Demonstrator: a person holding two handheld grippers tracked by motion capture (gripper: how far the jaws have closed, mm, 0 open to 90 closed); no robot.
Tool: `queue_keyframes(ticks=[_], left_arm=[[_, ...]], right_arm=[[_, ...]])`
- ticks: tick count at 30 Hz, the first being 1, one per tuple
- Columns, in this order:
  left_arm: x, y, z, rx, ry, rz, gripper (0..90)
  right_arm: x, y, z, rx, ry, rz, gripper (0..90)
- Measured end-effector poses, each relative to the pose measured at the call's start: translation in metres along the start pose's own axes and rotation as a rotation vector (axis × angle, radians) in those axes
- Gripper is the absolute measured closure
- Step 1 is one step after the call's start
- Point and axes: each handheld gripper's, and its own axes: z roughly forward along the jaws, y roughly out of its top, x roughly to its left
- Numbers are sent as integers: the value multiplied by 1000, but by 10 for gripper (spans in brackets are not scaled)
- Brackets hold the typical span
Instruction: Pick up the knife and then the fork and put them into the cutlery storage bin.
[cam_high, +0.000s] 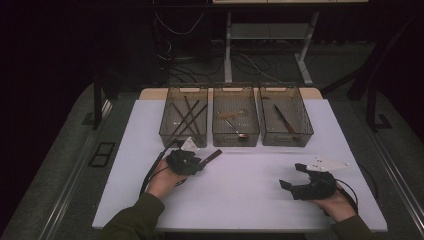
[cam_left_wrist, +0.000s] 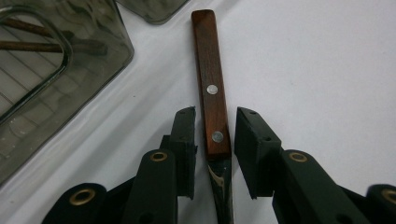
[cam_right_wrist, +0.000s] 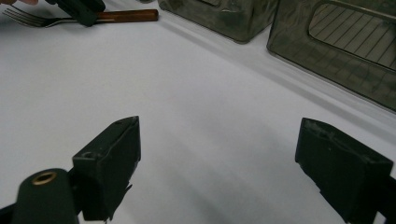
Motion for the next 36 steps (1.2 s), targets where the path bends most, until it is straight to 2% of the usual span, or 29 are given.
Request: queue_keyframes(ticks=[6,14,21,24,26,28,29,30,31,32,36], left_arm=[[0,-1,0,-6,-16,0,753],[3,-1,0,-4,-38,24,767],[5,-1,0,-9,-56,8,771],[5,-1,-2,-5,-61,18,771],[6,-1,-2,-1,-78,36,771],[3,-1,-3,5,-90,29,771],[3,-1,-3,2,-99,49,771],[1,-1,-3,7,-105,40,771],[0,0,-3,8,-115,62,771],[-3,1,-4,8,-128,54,771],[-9,6,-7,2,-159,83,771]], right_arm=[[0,0,0,0,-2,-1,145],[0,0,0,6,-8,-10,145],[0,0,1,11,-10,-25,145],[0,0,1,17,-9,-32,145],[0,1,1,11,-3,-37,145],[0,1,0,6,2,-37,145],[0,1,0,5,-1,-45,145],[0,1,0,4,0,-52,145],[1,2,0,4,2,-54,145],[1,2,0,5,6,-53,145],[1,2,0,4,32,-56,145]])
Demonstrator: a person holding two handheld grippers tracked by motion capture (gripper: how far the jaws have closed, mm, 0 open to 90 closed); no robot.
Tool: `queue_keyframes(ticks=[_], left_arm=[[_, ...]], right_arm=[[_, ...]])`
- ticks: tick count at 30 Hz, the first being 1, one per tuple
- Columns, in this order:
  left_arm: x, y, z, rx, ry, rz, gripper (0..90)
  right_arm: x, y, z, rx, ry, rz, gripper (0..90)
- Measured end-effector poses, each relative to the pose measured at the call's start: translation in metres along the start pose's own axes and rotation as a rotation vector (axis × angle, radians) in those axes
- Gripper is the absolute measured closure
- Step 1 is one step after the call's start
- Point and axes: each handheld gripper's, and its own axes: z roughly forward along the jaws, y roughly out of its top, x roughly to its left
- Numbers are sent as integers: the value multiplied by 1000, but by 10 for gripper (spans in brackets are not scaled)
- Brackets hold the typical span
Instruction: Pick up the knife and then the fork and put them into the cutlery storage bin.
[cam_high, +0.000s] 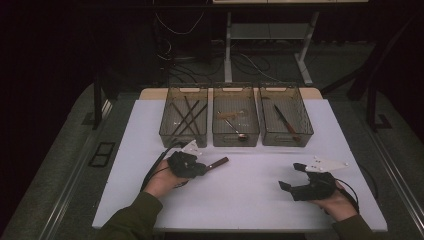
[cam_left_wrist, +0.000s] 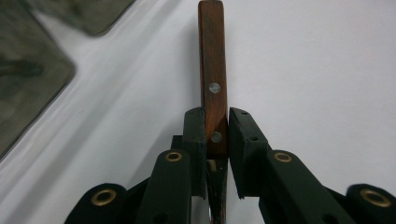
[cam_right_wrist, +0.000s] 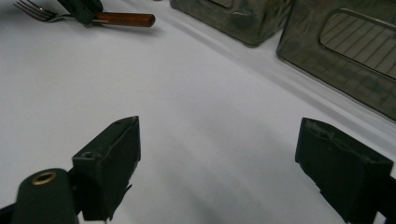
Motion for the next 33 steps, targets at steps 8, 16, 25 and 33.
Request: queue_keyframes(ticks=[8,16,25,33], left_arm=[[-13,9,-9,-47,-45,28,771],[-26,24,-21,-86,-76,77,771],[-48,47,-18,-90,-162,180,771],[-72,70,-3,-49,-222,297,770]], right_arm=[[3,5,-1,-19,42,-13,144],[7,17,-4,-29,83,-44,144],[18,50,-6,6,234,-173,145],[36,76,5,75,331,-257,151]])
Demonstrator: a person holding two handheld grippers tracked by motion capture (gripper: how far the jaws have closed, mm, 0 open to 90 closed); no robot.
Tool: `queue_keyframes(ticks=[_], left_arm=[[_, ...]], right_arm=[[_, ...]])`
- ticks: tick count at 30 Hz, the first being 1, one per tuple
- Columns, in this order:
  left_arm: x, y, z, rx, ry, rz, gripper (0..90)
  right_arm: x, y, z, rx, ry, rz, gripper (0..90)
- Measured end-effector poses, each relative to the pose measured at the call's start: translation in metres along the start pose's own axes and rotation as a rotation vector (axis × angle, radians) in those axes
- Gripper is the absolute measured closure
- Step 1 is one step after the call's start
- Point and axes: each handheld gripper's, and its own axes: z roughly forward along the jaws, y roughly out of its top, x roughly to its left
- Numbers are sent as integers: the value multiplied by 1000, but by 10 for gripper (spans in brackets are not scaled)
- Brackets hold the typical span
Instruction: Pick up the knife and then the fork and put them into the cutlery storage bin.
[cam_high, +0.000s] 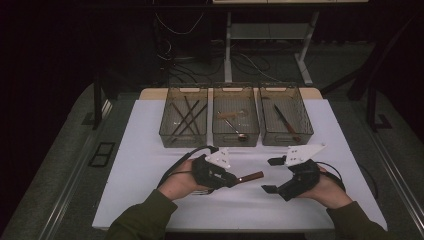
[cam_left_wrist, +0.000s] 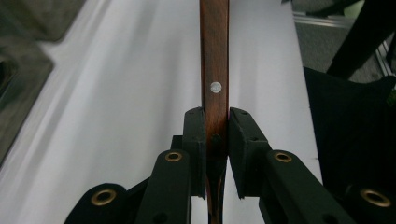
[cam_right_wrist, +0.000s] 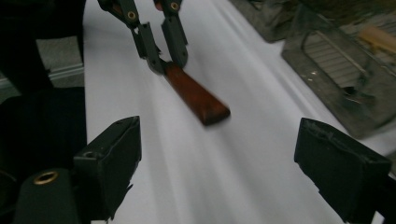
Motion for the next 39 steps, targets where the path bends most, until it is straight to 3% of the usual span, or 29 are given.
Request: queue_keyframes(ticks=[4,8,13,17,22,26,29,32,34,39], left_arm=[[-5,10,7,20,-26,39,771],[-8,16,11,35,-35,77,770],[-9,19,13,61,-49,103,770],[-12,19,14,69,-59,96,770],[-14,22,15,73,-65,104,770],[-15,24,15,82,-65,125,770],[-16,23,15,80,-74,127,769],[-15,23,15,86,-81,128,767],[-16,20,16,62,-67,123,761],[-13,6,12,-21,-36,67,562]], right_arm=[[4,6,11,47,43,-44,161],[8,8,23,107,80,-103,252],[7,7,31,151,119,-142,455],[7,7,33,169,157,-139,568],[7,8,38,181,184,-160,649],[8,8,39,195,211,-152,743],[7,7,40,190,230,-160,753],[9,7,40,196,238,-132,757],[8,6,40,191,230,-132,758],[7,3,40,201,232,-108,758]])
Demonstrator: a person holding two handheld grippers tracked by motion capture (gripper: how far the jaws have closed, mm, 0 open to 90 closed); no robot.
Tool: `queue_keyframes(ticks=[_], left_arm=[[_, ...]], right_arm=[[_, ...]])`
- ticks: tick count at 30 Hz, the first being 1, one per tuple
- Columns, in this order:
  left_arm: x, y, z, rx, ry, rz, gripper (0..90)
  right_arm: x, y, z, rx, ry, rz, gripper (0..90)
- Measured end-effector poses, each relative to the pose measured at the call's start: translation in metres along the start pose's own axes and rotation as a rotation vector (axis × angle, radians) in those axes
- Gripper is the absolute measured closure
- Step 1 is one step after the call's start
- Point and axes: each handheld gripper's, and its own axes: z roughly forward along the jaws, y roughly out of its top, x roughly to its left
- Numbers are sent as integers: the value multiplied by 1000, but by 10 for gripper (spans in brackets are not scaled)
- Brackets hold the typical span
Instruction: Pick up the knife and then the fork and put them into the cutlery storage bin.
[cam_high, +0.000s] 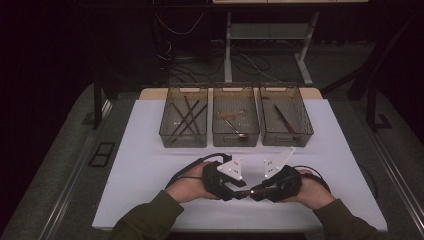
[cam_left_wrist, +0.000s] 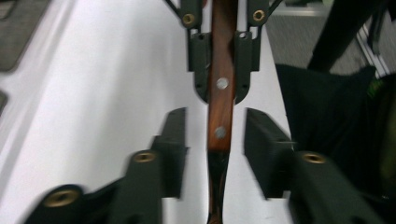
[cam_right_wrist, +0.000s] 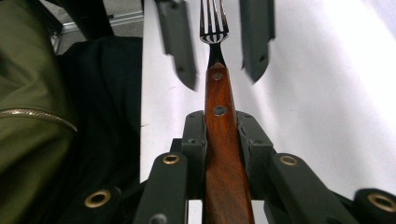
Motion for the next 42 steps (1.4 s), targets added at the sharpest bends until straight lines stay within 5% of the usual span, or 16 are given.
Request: queue_keyframes(ticks=[4,9,16,23,32,42], left_arm=[[1,-18,-11,-72,46,-66,429],[2,-49,-26,-140,165,-185,319],[4,-91,-39,-128,299,-301,159],[-2,-110,-48,-155,395,-357,68],[-14,-128,-51,-159,430,-446,0],[-12,-130,-55,-187,445,-464,0]], right_arm=[[-3,-3,-2,-5,-21,12,758],[-6,-9,-6,-13,-45,39,758],[-14,-21,-13,-18,-105,85,757],[-22,-30,-24,-49,-149,129,757],[-28,-36,-38,-133,-221,210,757],[-35,-41,-58,-220,-300,265,756]])
